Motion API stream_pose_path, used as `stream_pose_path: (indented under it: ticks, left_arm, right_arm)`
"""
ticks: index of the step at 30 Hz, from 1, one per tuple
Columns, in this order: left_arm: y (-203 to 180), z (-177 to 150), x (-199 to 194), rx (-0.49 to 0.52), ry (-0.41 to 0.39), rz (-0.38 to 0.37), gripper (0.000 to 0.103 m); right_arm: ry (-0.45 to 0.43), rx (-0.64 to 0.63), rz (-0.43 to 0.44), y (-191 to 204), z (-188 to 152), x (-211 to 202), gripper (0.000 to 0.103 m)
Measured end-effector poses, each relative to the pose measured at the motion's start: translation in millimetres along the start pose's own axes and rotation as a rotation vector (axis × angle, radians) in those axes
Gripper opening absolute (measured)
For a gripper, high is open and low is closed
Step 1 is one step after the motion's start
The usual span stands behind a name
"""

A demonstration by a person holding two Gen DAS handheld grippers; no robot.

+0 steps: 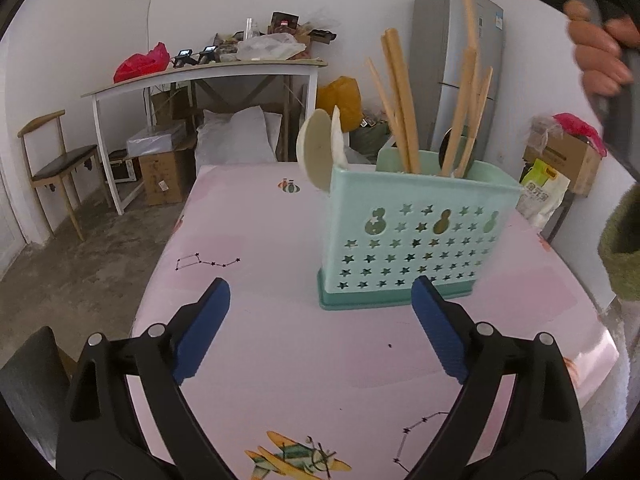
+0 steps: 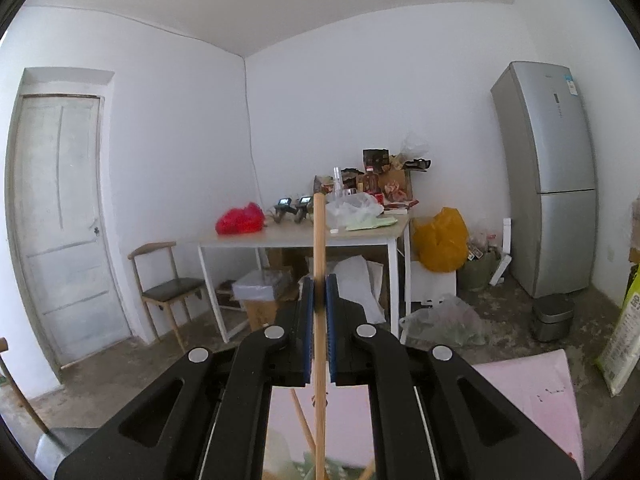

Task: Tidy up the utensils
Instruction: 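Lower the right gripper's chopstick into the holder and open the right gripper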

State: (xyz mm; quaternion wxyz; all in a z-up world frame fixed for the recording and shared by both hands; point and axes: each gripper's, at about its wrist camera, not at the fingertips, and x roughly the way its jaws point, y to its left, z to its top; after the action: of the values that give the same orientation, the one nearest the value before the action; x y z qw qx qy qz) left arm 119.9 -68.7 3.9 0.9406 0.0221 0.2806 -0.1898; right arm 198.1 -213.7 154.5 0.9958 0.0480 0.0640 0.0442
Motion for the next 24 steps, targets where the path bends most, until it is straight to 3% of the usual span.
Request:
stream_pose_path:
  ticks: [6, 12, 14, 16, 21, 24]
  left_arm:
    - [4.1, -4.1, 11.0, 0.003, -0.015, -0.011, 0.088]
    - [6.4, -1.9, 19.6, 0.014, -0.042, -0.065, 0.088]
    - [7.5, 0.6, 23.9, 0.014, -0.049, -0.096, 0.088]
    - [6.5, 2.0, 26.8, 0.008, -0.058, -0.118, 0.088]
    - [3.6, 7.0, 35.6, 0.021, -0.076, -0.146, 0.088]
    - [2.1, 12.5, 38.2, 0.038, -0.096, -0.163, 0.088]
  right_arm:
    - [0.017, -0.050, -0.028, 1.4, -32.9, 29.0, 0.006]
    - [0.134, -0.108, -0.033, -5.5, -80.0, 36.3, 0.008]
    - [0.157, -0.115, -0.032, -8.6, -86.2, 27.4, 0.019]
    - [0.159, -0.115, -0.029, -12.5, -86.4, 16.4, 0.038]
    - [0.125, -0.087, -0.018, -24.8, -71.6, -18.3, 0.049]
    - [0.085, 0.004, -0.039, -44.7, -66.9, -46.0, 0.054]
